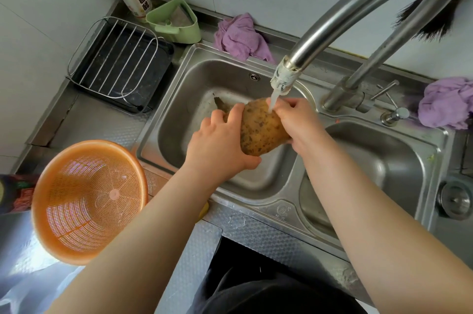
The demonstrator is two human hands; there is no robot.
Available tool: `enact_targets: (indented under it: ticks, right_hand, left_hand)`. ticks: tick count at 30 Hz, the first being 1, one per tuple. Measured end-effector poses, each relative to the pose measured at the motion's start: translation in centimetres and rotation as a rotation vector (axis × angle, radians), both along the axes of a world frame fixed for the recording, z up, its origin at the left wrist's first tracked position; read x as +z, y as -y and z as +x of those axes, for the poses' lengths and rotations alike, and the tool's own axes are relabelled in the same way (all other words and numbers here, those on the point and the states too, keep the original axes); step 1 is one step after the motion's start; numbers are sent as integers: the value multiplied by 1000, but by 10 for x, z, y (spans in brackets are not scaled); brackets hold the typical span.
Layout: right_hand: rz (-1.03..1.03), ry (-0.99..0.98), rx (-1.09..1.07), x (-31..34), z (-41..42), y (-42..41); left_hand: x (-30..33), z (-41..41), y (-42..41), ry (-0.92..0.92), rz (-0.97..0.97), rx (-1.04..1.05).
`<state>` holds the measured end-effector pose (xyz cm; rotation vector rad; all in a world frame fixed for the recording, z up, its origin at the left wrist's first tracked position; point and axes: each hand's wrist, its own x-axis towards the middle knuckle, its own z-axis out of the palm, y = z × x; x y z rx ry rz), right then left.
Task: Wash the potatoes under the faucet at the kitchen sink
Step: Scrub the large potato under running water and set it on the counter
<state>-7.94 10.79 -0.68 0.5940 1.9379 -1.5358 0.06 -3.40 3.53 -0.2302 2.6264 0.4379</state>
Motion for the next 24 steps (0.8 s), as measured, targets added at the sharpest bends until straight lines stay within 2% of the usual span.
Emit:
enact_targets:
  ticks: [2,5,7,9,11,14,16,19,20,24]
  right_hand:
    - [-20,-16,20,-4,-2,-6]
    - [-234,23,193,-4,-1,-22]
    - [-302,5,223,-7,1,-27]
    - [-204,-67,178,-9,1,-20]
    - [-8,-135,144,-10,-5,-7]
    - [201,-130,107,-9,-12,2]
    - [124,-90,190,-8,-15,-5]
    - [-187,-8,312,-5,-12,-21]
    - [-233,-3,314,-3,-10,-23]
    - [-57,-23,214,-6,-12,-6]
  left_hand:
    - [-1,-1,2,-9,9,-2]
    - [0,-6,15,25,111,68]
    - [1,-8,19,39,153,103]
    - [3,-9,15,28,148,103]
    - [3,-9,8,1,119,87]
    - [4,-10,3,-7,92,64]
    - [5,-12,10,22,117,72]
    - [4,-13,23,79,220,159]
    - [4,-13,24,84,231,174]
    - [2,-10,11,34,118,97]
